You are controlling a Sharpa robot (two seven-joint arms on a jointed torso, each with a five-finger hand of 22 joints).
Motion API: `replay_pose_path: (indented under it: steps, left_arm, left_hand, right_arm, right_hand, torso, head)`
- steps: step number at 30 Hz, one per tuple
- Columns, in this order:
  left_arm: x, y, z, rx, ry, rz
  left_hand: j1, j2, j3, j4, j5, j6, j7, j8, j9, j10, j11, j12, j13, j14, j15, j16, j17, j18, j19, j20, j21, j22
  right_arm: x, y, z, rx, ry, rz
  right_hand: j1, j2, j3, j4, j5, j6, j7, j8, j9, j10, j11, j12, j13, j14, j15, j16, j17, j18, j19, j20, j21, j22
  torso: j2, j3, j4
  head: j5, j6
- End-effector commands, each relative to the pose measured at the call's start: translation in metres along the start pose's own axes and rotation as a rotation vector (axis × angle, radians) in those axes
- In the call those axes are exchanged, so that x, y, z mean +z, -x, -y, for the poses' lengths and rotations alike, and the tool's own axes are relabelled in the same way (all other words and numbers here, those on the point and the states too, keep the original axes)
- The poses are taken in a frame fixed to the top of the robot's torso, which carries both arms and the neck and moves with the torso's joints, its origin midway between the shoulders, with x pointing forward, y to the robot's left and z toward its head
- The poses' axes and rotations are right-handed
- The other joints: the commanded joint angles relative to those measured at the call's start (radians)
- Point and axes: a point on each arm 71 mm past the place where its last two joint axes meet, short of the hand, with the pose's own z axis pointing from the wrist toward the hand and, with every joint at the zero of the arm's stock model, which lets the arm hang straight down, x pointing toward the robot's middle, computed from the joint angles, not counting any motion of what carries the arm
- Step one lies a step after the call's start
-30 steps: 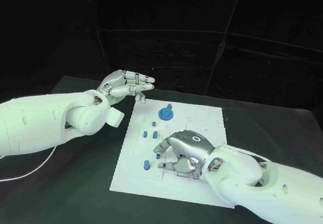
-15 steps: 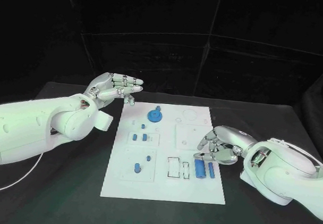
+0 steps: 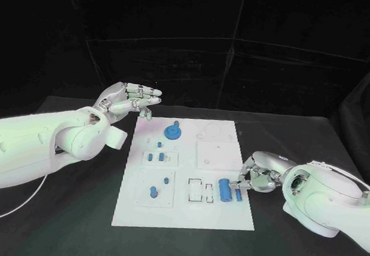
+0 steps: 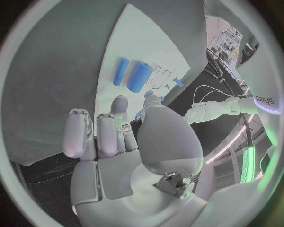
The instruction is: Assemble the parts on the task board
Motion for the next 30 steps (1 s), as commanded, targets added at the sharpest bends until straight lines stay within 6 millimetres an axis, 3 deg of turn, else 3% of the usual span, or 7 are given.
replay_pose_path:
  steps: [1, 5, 30]
  left_arm:
    - [0.0, 0.0, 0.001, -0.006, -0.007, -0.005]
    - [0.001, 0.0, 0.001, -0.006, -0.006, -0.005]
    - [0.001, 0.001, 0.0, -0.006, -0.002, -0.007]
  left_hand:
    - [0.0, 0.005, -0.001, -0.005, 0.0, 0.002, 0.003, 0.005, 0.0, -0.008, 0.0, 0.002, -0.001, -0.005, -0.002, -0.006, -0.002, 0.007, -0.001, 0.0, -0.007, -0.002]
    - [0.0, 0.005, -0.001, -0.005, 0.0, 0.002, 0.003, 0.005, 0.0, -0.008, 0.0, 0.002, -0.001, -0.005, -0.002, -0.006, -0.002, 0.007, -0.001, 0.0, -0.007, -0.002]
    - [-0.001, 0.005, -0.002, -0.004, 0.0, 0.002, 0.003, 0.005, 0.0, -0.009, 0.0, 0.003, -0.001, -0.005, -0.002, -0.005, -0.003, 0.007, 0.0, 0.0, -0.008, -0.002]
  right_arm:
    - [0.002, -0.006, -0.001, -0.043, -0.039, -0.038]
    - [0.004, -0.013, -0.006, -0.052, -0.027, -0.047]
    - [0.018, -0.029, -0.027, -0.095, 0.019, -0.048]
  right_hand:
    - [-0.01, -0.001, -0.006, 0.0, -0.001, -0.007, 0.0, 0.006, 0.003, 0.001, 0.001, 0.009, 0.008, 0.04, -0.005, 0.003, 0.003, -0.012, 0.003, 0.004, 0.005, 0.002]
    - [-0.01, -0.002, -0.011, 0.0, 0.002, -0.011, 0.0, 0.012, 0.008, 0.004, 0.0, 0.022, 0.025, 0.041, -0.005, 0.006, 0.007, -0.012, 0.004, 0.004, 0.006, 0.005]
    - [0.003, 0.014, -0.026, -0.001, 0.028, -0.024, -0.005, 0.056, 0.045, 0.017, -0.003, 0.078, 0.103, 0.044, -0.008, 0.019, 0.028, -0.015, 0.008, 0.002, 0.013, 0.018]
  torso:
    - [0.002, 0.0003, -0.0035]
    - [0.001, -0.0013, -0.0038]
    - [0.001, -0.0029, -0.001]
  head:
    - [0.007, -0.001]
    - [0.006, -0.003]
    - [0.004, -0.011]
